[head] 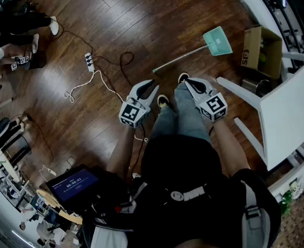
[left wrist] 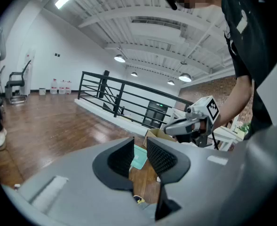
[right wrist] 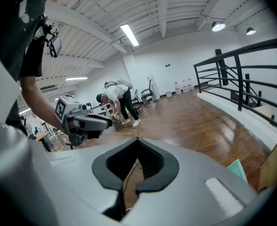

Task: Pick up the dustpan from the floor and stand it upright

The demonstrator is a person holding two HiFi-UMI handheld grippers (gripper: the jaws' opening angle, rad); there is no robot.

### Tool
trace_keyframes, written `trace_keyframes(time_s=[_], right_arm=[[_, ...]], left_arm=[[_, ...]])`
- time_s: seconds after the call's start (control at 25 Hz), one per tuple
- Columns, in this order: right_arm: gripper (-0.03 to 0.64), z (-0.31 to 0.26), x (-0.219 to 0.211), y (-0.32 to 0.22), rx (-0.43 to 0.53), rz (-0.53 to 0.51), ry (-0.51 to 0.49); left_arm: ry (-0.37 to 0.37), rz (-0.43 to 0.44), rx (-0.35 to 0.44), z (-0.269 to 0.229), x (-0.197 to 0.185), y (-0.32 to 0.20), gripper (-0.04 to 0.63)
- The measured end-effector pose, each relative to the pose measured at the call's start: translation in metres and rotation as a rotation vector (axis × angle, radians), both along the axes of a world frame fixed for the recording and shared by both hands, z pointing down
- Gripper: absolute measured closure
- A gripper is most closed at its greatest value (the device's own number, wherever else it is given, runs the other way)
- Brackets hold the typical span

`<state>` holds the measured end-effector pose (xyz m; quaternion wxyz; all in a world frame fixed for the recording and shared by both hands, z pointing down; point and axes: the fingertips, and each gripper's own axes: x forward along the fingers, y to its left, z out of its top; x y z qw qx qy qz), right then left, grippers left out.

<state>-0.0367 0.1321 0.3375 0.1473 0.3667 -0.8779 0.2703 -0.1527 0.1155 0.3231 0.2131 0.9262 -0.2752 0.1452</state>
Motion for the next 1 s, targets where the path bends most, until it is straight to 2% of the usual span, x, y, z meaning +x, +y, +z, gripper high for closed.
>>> trace_keyframes(time_s=[0.12, 0.2, 0.36, 0.52, 0.56, 0.64, 0.76, 0.88, 1.0], right_arm=[[0.614, 0.051, 0.026, -0.036, -0.064, 0.001, -0.027], [0.614, 0.092, 0.038, -0.058, -0.121, 0.004, -0.03], [0.614, 0.171, 0.032, -0.065, -0.236, -0.031, 0.005], [0.612, 0.245, 0.008, -0.05, -0.366, -0.04, -0.025], [0.597, 0.266, 0.002, -0.048, -0.411, -0.02, -0.059], [0.475, 0.31, -0.009, -0.041, -0.506, 0.048, -0.158], [0.474, 0.382, -0.01, -0.03, -0.613, 0.188, -0.26], [0.476, 0.452, -0.01, -0.028, -0.679, 0.306, -0.34], [0.442, 0.513, -0.001, -0.041, -0.765, 0.43, -0.531]], left_arm=[[0.109, -0.096, 0.019, -0.013, 0.014, -0.041, 0.423], [0.166, -0.14, 0.062, -0.027, 0.021, -0.065, 0.371], [0.176, -0.144, 0.118, -0.03, 0.023, -0.094, 0.308], [0.156, -0.136, 0.068, 0.019, 0.008, -0.11, 0.288], [0.145, -0.135, 0.062, 0.033, 0.003, -0.113, 0.288], [0.114, -0.12, 0.07, 0.063, -0.003, -0.117, 0.29], [0.074, -0.082, 0.077, 0.118, -0.005, -0.118, 0.308], [0.046, -0.063, 0.07, 0.181, -0.01, -0.122, 0.327], [0.031, -0.075, 0.078, 0.243, -0.011, -0.131, 0.359]])
